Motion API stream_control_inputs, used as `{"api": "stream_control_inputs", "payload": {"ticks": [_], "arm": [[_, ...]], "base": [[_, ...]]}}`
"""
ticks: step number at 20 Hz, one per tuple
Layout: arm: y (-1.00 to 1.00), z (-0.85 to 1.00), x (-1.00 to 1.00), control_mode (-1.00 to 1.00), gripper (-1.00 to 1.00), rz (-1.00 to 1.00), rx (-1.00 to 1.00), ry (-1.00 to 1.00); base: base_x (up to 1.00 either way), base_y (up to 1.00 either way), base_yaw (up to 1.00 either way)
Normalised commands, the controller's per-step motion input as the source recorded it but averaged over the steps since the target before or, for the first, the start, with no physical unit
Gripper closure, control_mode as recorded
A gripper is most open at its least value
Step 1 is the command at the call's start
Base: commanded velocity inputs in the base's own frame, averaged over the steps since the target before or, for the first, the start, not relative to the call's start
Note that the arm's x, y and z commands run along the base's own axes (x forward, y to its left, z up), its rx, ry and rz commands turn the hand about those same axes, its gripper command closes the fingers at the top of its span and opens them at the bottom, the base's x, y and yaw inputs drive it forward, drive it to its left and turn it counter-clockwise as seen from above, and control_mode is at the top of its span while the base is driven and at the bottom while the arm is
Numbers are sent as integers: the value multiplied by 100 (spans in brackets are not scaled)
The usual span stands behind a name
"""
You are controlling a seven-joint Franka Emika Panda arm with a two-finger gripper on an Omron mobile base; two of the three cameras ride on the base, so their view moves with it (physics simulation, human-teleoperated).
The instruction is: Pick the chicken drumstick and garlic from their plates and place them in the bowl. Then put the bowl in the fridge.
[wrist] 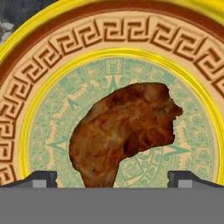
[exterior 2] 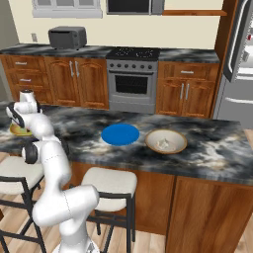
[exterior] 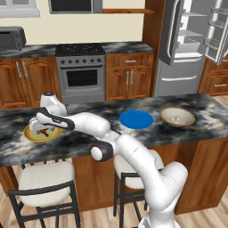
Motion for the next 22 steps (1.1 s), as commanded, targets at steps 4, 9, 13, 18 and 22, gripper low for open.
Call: {"api": "stream_control_inputs", "payload": {"ticks": [4,9,13,18,22], "arm": [[19,-8,12,-100,-100,0,0,0],[20,-9,2,-100,-100,2,-5,0],[24,-14,0,-100,-100,4,-14,2],[21,-18,0,-100,100,2,-13,5],[5,-21,5,-100,100,2,-3,19]], "base": [[0,0,0],[0,0,0],[0,0,0],[0,0,0],[0,0,0]]}}
